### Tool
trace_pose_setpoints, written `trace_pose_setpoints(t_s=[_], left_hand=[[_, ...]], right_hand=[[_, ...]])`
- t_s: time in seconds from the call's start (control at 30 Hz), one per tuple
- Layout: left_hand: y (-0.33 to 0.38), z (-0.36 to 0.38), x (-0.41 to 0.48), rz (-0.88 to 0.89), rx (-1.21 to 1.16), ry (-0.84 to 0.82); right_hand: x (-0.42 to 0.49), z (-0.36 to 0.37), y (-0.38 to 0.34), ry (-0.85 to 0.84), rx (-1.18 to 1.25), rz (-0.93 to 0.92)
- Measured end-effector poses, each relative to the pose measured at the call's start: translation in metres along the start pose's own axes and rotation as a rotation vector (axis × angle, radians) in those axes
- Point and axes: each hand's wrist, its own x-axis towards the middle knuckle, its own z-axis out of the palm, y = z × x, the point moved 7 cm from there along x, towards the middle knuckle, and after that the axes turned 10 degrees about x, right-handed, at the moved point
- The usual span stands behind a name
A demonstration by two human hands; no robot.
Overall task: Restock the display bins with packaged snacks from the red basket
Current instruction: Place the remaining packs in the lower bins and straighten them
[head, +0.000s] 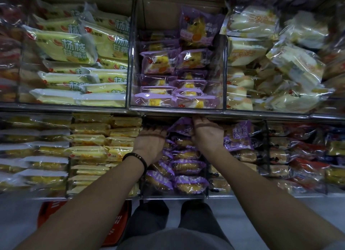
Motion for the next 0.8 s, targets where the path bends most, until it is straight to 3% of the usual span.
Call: trace_pose_setpoints(t_s=[0.2,0.53,0.8], left_hand=[[-0.007,-0.019,0.004,-0.194,-0.349,0.078],[-0.012,-0.046,0.034,-0.277,-0.317,0.143],[-0.007,-0.030,0.022,-0.224,-0.244,0.137]], right_hand=[[-0.002,0.006,-0.007,0.035,0.007,-0.051],[-0.003,0.011,0.005,0.108,0.056,-0.173],[-0.009,-0.001,-0.003,0.139,0.010,-0.256]])
